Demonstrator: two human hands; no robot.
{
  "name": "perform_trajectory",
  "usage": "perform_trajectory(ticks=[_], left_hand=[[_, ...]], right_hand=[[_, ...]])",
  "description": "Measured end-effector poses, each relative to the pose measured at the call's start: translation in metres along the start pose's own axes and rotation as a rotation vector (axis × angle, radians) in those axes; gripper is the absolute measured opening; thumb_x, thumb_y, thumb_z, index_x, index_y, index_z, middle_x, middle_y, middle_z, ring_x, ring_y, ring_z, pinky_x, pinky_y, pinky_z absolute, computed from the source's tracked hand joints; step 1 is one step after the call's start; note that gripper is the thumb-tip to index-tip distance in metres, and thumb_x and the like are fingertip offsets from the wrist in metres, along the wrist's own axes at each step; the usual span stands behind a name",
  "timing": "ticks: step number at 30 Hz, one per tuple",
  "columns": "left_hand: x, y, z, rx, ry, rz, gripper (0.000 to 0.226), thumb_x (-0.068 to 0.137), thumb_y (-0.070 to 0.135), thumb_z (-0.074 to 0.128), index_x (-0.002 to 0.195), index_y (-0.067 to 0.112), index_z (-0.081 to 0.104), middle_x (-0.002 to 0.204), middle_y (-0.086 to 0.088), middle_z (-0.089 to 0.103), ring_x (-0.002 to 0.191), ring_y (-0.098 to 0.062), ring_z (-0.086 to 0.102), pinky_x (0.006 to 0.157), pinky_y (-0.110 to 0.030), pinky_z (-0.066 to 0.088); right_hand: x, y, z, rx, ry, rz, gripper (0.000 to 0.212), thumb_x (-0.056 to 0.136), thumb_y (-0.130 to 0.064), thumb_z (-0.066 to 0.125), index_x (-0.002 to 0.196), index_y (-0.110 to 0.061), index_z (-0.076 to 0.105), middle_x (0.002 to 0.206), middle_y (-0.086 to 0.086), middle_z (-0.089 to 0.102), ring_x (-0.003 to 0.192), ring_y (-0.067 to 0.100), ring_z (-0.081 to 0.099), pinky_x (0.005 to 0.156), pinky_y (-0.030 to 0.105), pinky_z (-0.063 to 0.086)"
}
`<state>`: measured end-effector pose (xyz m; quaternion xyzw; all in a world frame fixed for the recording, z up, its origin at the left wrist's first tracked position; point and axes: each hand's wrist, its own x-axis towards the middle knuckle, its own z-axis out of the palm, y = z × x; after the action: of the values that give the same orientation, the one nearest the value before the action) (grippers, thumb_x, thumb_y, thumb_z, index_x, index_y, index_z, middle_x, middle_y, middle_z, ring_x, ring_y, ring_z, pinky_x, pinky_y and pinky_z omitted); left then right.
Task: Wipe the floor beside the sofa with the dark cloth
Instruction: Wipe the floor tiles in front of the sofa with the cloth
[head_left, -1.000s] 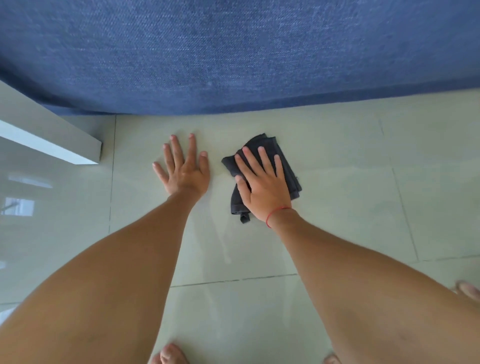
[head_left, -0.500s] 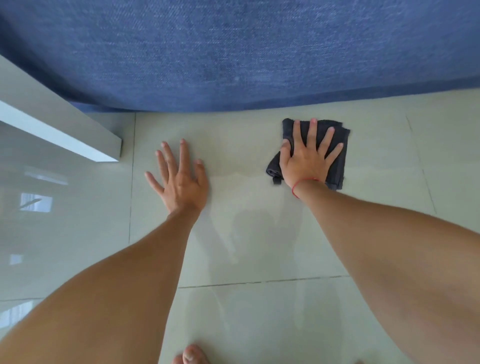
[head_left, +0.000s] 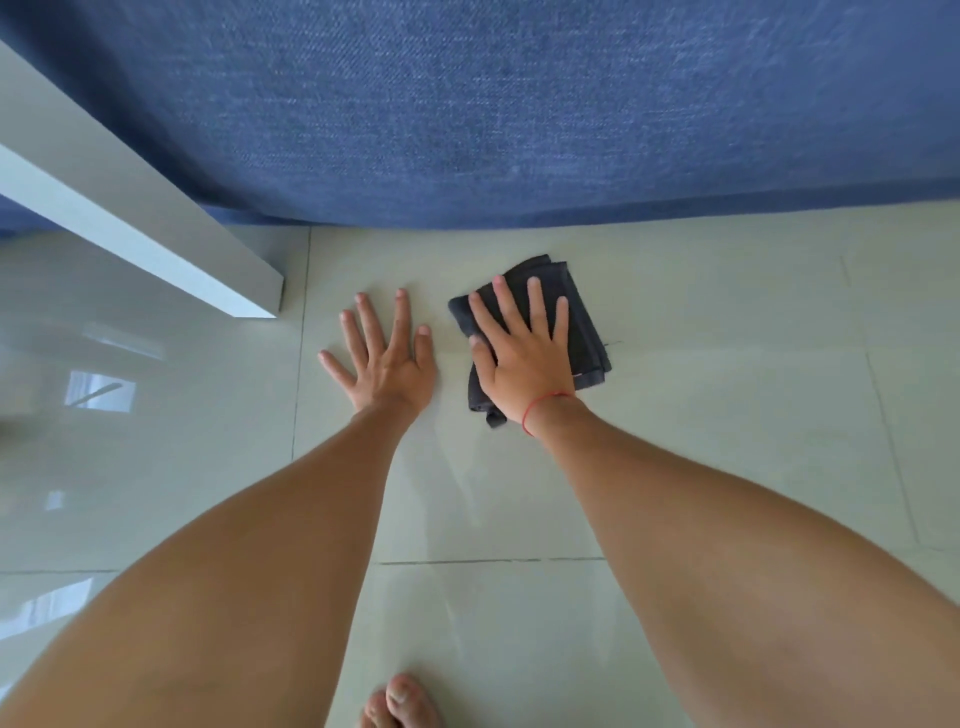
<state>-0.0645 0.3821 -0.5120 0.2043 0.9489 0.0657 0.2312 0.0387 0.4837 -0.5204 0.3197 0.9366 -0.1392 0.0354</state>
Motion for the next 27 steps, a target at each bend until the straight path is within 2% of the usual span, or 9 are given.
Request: perform_trajectory(ticks=[3, 5, 8, 10, 17, 19, 23, 27], left_hand=[[0.0, -0.001, -0.005, 0.001, -0.044, 0.004, 0.056, 0.098, 0.053, 0.01, 0.15, 0.047, -0.01, 0.16, 0.004, -0.025, 0.148, -0.018, -0.023, 0.114, -0.057, -0.015], [0.0, -0.002, -0.006, -0.003, -0.061, 0.008, 0.056, 0.098, 0.054, 0.01, 0.15, 0.047, -0.01, 0.16, 0.004, -0.026, 0.147, -0.018, -0.024, 0.114, -0.057, -0.016], [0.001, -0.003, -0.006, -0.009, -0.073, 0.009, 0.056, 0.098, 0.054, 0.01, 0.15, 0.048, -0.011, 0.16, 0.004, -0.027, 0.147, -0.018, -0.025, 0.113, -0.057, -0.017], [0.002, -0.004, -0.005, -0.011, -0.078, 0.004, 0.056, 0.098, 0.054, 0.01, 0.149, 0.049, -0.011, 0.159, 0.004, -0.027, 0.147, -0.018, -0.026, 0.113, -0.057, -0.018], [0.003, -0.003, 0.001, -0.001, -0.019, -0.005, 0.055, 0.098, 0.052, 0.011, 0.15, 0.048, -0.008, 0.16, 0.004, -0.024, 0.148, -0.018, -0.023, 0.112, -0.057, -0.017], [0.002, -0.003, 0.001, 0.001, -0.014, 0.0, 0.055, 0.099, 0.052, 0.011, 0.15, 0.048, -0.009, 0.16, 0.004, -0.024, 0.148, -0.018, -0.023, 0.112, -0.057, -0.017], [0.0, -0.003, -0.004, -0.03, -0.036, 0.018, 0.055, 0.099, 0.05, 0.01, 0.151, 0.046, -0.008, 0.161, 0.005, -0.022, 0.148, -0.017, -0.021, 0.114, -0.056, -0.015], [-0.006, -0.024, -0.017, -0.135, 0.08, 0.092, 0.055, 0.102, 0.046, 0.018, 0.154, 0.036, 0.006, 0.164, 0.001, -0.001, 0.151, -0.019, -0.002, 0.119, -0.048, 0.001]], right_hand=[[-0.02, 0.021, -0.003, -0.03, -0.043, -0.145, 0.053, 0.094, -0.039, 0.026, 0.144, -0.026, 0.039, 0.156, -0.003, 0.031, 0.145, 0.032, 0.023, 0.117, 0.053, 0.012], [-0.028, 0.042, -0.006, -0.048, -0.052, -0.133, 0.054, 0.095, -0.038, 0.022, 0.145, -0.024, 0.036, 0.156, -0.003, 0.03, 0.145, 0.026, 0.024, 0.118, 0.048, 0.014], [-0.031, 0.07, -0.013, -0.07, -0.008, 0.036, 0.055, 0.097, -0.039, 0.018, 0.149, -0.025, 0.027, 0.159, -0.005, 0.02, 0.148, 0.021, 0.015, 0.12, 0.046, 0.006], [-0.023, 0.078, -0.016, -0.075, -0.017, 0.122, 0.052, 0.1, -0.038, 0.022, 0.151, -0.027, 0.02, 0.161, -0.008, 0.012, 0.149, 0.019, 0.006, 0.119, 0.048, 0.0], [0.023, 0.018, -0.008, 0.044, 0.026, 0.434, 0.052, 0.099, -0.042, 0.021, 0.15, -0.037, 0.01, 0.162, -0.005, -0.002, 0.147, 0.033, -0.01, 0.112, 0.062, -0.013], [0.03, 0.0, -0.008, 0.054, 0.016, 0.412, 0.053, 0.099, -0.04, 0.023, 0.15, -0.036, 0.01, 0.162, -0.003, -0.003, 0.147, 0.036, -0.011, 0.111, 0.063, -0.013], [0.019, -0.025, -0.002, 0.053, 0.001, 0.234, 0.053, 0.099, -0.037, 0.029, 0.15, -0.035, 0.016, 0.162, -0.004, 0.002, 0.147, 0.035, -0.007, 0.113, 0.062, -0.01], [-0.014, -0.015, 0.001, 0.04, -0.051, 0.01, 0.052, 0.097, -0.036, 0.028, 0.148, -0.03, 0.027, 0.16, -0.007, 0.018, 0.148, 0.029, 0.008, 0.116, 0.056, -0.001]])
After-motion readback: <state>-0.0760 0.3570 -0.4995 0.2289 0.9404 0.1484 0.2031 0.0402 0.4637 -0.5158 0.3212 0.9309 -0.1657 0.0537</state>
